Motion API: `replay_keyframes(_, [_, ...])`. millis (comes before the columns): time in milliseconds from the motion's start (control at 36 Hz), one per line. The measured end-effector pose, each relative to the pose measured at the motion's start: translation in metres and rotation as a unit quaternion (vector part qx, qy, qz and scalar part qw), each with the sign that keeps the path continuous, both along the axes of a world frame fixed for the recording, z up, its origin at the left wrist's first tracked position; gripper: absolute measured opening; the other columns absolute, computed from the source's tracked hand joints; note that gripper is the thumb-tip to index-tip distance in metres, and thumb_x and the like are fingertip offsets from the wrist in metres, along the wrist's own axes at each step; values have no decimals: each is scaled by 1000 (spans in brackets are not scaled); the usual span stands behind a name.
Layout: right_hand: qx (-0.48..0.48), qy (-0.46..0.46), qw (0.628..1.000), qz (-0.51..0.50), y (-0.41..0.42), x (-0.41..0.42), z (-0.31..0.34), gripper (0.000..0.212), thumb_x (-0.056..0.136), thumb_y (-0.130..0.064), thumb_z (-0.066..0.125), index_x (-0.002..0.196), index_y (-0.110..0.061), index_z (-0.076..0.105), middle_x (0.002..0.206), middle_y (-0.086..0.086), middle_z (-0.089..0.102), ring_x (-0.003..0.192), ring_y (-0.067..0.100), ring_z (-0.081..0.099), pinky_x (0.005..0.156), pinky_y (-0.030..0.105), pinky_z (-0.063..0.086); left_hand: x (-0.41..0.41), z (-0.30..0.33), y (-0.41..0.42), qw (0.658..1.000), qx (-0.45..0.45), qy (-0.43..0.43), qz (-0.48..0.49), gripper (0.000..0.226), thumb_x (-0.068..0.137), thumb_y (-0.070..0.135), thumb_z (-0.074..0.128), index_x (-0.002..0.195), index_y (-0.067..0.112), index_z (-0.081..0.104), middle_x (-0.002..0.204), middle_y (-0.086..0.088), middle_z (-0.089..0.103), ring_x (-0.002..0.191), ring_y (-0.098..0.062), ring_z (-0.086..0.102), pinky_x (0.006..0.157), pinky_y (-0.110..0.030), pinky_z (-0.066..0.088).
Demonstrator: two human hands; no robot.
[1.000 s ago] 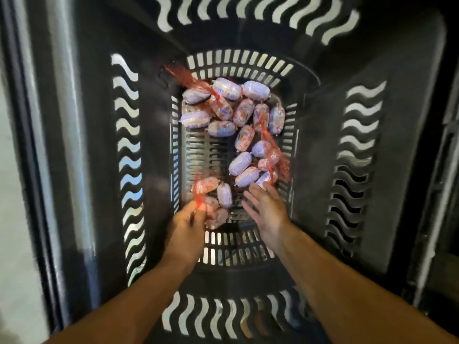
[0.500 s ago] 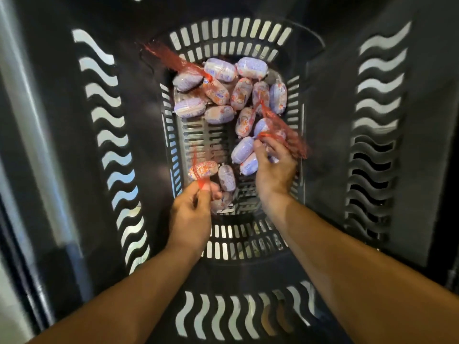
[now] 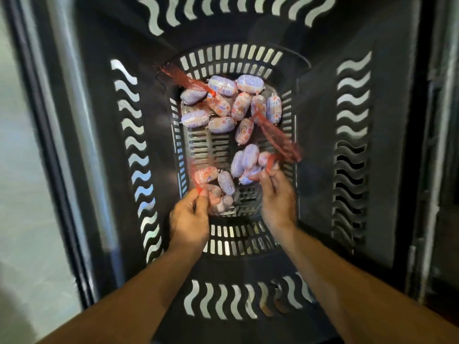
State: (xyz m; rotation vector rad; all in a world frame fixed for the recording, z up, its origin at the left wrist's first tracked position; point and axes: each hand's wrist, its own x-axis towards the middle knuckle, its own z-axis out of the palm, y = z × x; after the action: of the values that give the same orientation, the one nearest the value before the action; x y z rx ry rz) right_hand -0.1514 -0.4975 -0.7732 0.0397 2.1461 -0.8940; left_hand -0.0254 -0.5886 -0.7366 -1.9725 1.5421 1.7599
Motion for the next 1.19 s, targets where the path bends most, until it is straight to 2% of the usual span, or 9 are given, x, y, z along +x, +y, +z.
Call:
replay_keyframes(56, [20, -14, 1000, -15, 13, 5, 18, 19, 104, -21, 53, 88, -26, 61, 99, 4, 67, 88, 16, 62, 64, 13, 47, 5, 15, 2, 1000, -21, -18, -13, 26, 104, 21, 50, 105, 9, 73, 91, 4, 73, 87, -13, 65, 81, -12, 49])
replay_keyframes(111, [47, -17, 999, -15, 22, 9, 39, 22, 104, -20, 53, 84, -27, 59, 91, -1, 65, 80, 12, 60, 58, 12, 43, 9, 35, 4, 1000, -1, -12, -5, 27, 105, 19, 49, 104, 7, 73, 94, -2, 74, 90, -18, 66, 87, -23, 51])
replay_keyframes(306, [61, -8, 998, -34, 25, 14, 145, 18, 100, -10, 59, 83, -8, 65, 79, 7, 67, 80, 27, 61, 71, 34, 45, 15, 134, -12, 1000, 9, 10, -6, 28, 104, 18, 49, 89, 14, 72, 87, -3, 76, 85, -22, 69, 77, -20, 50])
replay_keyframes(444, [34, 25, 999, -1, 21, 27, 251, 15, 101, -12, 58, 96, -4, 69, 87, 3, 68, 86, 23, 62, 71, 27, 39, 15, 231, -28, 1000, -11, 22, 0, 26, 104, 22, 50, 94, 15, 73, 78, 7, 75, 65, 7, 67, 58, -7, 48])
replay_keyframes(611, [-22, 66, 997, -23, 4, 29, 390, 18, 102, -18, 59, 92, -6, 68, 81, 0, 69, 78, 22, 62, 72, 33, 46, 16, 367, -48, 996, -50, 69, 2, 26, 103, 20, 53, 107, 4, 73, 100, -7, 75, 90, -14, 67, 75, -8, 47])
replay_keyframes(722, [-89, 96, 990, -45, -8, 32, 485, 13, 101, -17, 60, 94, -14, 71, 82, -10, 68, 76, -1, 62, 66, 10, 42, 18, 460, -63, 986, -104, 119, -49, 22, 102, 16, 54, 97, 6, 73, 93, -5, 75, 85, -10, 64, 75, -7, 45])
replay_keyframes(889, [-181, 125, 970, -105, 0, 57, 619, 43, 100, -13, 61, 70, -41, 74, 82, -7, 70, 77, -10, 62, 69, 4, 42, 20, 590, -75, 959, -166, 199, -115, 23, 104, 12, 51, 90, 4, 68, 88, -13, 71, 81, -9, 59, 74, -15, 45])
replay_keyframes(1056, [-197, 179, 951, -156, 45, 99, 698, 21, 100, -13, 62, 86, -24, 72, 87, -5, 75, 84, 9, 70, 76, 22, 51, 41, 671, -69, 929, -189, 276, -162, 22, 104, 14, 51, 96, 12, 71, 84, 7, 74, 74, 5, 65, 70, -8, 46])
replay_keyframes(1194, [-226, 198, 936, -184, 86, 119, 738, 12, 95, -20, 63, 89, -22, 74, 91, -1, 76, 85, 10, 72, 73, 10, 48, 53, 705, -53, 900, -199, 319, -221, 23, 100, 33, 51, 93, 41, 71, 91, 17, 74, 83, 6, 67, 68, -4, 46])
